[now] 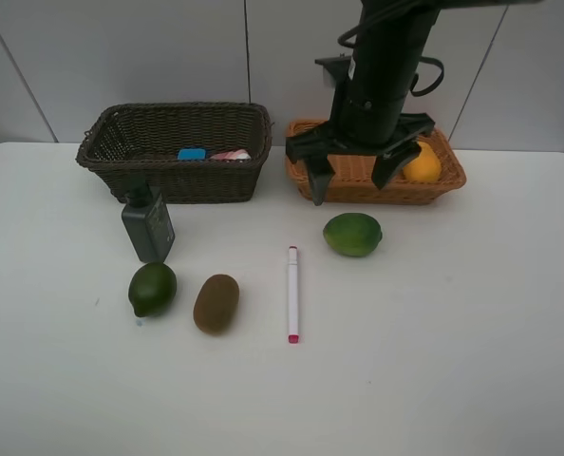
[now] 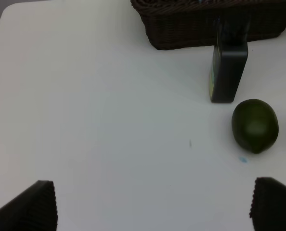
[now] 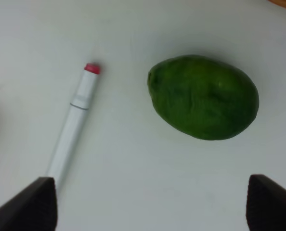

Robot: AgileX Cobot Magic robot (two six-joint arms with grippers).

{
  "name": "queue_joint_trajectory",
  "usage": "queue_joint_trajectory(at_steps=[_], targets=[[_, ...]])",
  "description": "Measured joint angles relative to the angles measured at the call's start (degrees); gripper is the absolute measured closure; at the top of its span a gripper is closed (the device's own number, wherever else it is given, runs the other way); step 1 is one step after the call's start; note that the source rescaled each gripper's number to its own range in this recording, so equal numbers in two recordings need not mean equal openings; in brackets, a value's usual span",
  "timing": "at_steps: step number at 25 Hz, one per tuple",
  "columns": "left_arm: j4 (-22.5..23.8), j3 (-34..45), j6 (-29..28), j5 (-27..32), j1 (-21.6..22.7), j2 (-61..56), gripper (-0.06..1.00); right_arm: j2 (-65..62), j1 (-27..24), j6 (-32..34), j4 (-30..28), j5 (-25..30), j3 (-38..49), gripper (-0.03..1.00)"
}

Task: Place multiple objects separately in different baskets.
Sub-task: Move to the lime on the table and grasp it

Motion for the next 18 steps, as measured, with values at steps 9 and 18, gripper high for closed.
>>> queue_joint_trajectory(at_steps=[9,18], targets=[[0.0,0.0,0.0,0.0,0.0,0.0,-0.06,-0.1,-0.2,-12.6,-2.1,-14.0,10.4,-0.01],[0.0,0.0,0.0,0.0,0.0,0.0,-0.06,-0.1,-0.2,-33.7,-8.9,-17.9,13.9,-0.01]])
